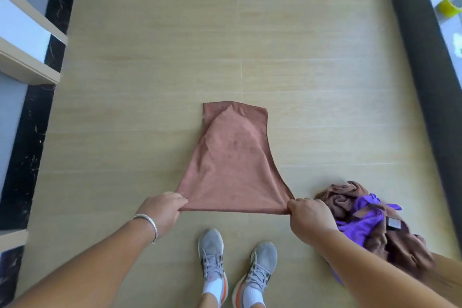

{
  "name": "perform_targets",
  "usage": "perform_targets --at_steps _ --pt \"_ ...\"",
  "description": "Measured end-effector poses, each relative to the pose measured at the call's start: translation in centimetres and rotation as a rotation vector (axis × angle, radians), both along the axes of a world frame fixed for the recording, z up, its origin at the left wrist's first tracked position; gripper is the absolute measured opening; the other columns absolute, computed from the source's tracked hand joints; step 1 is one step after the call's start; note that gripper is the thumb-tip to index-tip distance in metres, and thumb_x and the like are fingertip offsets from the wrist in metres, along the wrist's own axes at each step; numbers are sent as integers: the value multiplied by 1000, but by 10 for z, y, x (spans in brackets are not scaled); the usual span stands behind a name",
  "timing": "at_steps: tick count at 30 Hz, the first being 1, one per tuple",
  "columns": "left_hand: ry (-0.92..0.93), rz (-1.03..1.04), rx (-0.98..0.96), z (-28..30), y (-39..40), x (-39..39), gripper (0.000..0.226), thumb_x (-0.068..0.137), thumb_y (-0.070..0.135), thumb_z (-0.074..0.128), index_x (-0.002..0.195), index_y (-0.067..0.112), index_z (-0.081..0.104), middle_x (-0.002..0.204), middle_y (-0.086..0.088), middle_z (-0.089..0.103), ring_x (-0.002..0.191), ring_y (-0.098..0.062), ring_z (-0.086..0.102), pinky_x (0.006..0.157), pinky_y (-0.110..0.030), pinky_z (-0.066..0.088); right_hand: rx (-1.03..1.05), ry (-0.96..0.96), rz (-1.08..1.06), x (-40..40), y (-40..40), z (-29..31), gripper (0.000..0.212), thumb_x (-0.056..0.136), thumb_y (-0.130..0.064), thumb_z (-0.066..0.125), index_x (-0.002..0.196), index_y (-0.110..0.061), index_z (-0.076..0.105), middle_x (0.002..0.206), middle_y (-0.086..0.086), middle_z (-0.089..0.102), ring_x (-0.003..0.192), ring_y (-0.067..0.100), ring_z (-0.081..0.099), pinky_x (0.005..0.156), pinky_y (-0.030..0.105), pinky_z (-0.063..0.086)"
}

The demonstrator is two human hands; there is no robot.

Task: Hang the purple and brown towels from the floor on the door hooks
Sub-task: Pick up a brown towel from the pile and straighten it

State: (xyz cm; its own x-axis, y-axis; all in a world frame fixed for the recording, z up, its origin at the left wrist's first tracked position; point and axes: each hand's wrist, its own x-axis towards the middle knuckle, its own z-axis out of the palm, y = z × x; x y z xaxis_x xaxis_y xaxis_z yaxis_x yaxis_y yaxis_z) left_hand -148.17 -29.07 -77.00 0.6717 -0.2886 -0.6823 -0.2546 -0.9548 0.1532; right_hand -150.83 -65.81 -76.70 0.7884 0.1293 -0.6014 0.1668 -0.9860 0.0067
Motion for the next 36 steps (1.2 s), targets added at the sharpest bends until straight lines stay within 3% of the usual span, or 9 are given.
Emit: perform_targets --at_steps 5,8,12,18,22,25,28,32,36 --pt "55 68 3 -60 -2 -22 26 94 25 48 115 31 63 120 11 59 116 -12 52 88 -29 45 -7 110 -70 -32 2 -55 28 81 -16 38 98 -24 59 101 -1 66 99 23 61 78 33 41" --pt "12 242 -8 -85 -7 -12 15 93 30 54 98 32 68 100 9 65 98 -17 60 70 -28 43 20 153 -152 -28 2 -81 23 83 -17 39 93 -25 57 99 -3 65 98 22 60 73 33 37" --pt "19 461 -89 -123 -11 21 4 86 31 67 83 31 70 86 7 70 84 -19 63 68 -28 46 84 177 -310 1 -1 -123 18 79 -18 42 88 -23 58 95 -1 60 94 25 59 68 31 37" --pt "-72 655 -182 -209 -17 105 16 80 28 74 71 35 62 73 16 63 75 -15 60 62 -26 41 124 74 -538 84 -13 -213 24 78 -16 39 90 -23 59 95 3 63 79 25 51 65 30 38" --pt "-186 610 -203 -290 -23 175 17 85 23 68 75 35 62 82 7 68 86 -22 63 74 -30 48 154 -65 -608 149 -21 -294 35 80 -13 39 108 -23 57 103 6 64 85 27 55 68 30 41" --pt "-178 528 -87 -362 -32 212 27 89 22 60 117 23 62 121 -3 64 111 -25 58 92 -34 47 136 -149 -591 180 -22 -362 44 86 -19 45 130 -21 44 121 4 55 111 27 53 82 35 43" --pt "-219 300 24 -406 -48 210 62 89 30 59 145 21 34 145 -7 40 130 -28 42 104 -39 39 126 -256 -341 179 -14 -413 48 87 -23 46 134 -24 37 135 2 42 125 24 40 97 36 37" --pt "-433 -175 -116 -417 -61 145 66 84 39 68 143 23 46 149 -7 42 135 -25 44 109 -42 37 218 -235 64 138 -1 -428 57 89 -37 46 142 -26 31 150 2 28 141 22 20 113 38 25" --pt "-281 -142 -65 -432 -61 81 68 92 65 23 148 28 36 156 -6 27 142 -25 32 112 -48 29 184 -46 186 85 -1 -435 76 88 -64 38 151 -30 13 162 2 2 148 22 0 118 46 13"
